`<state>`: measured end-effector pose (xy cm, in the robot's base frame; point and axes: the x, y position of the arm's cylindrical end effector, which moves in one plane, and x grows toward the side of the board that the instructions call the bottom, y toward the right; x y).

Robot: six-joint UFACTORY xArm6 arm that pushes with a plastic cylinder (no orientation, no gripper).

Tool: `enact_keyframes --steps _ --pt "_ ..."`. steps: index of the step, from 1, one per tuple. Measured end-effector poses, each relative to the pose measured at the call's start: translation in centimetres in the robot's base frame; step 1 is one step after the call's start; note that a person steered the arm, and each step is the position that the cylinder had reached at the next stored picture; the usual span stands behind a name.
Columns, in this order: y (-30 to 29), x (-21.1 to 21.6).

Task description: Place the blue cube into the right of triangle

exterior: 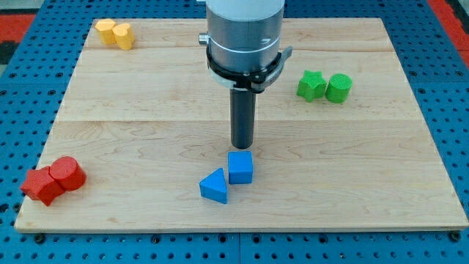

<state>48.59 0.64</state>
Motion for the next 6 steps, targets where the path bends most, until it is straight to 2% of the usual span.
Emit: enact_keyframes --steps 2,3,4,5,6 --pt "0.0 4.1" --pt "0.5 3.3" --pt "0.3 -0.2" --pt "-4.7 -8.6" --pt "-6.3 -17.2"
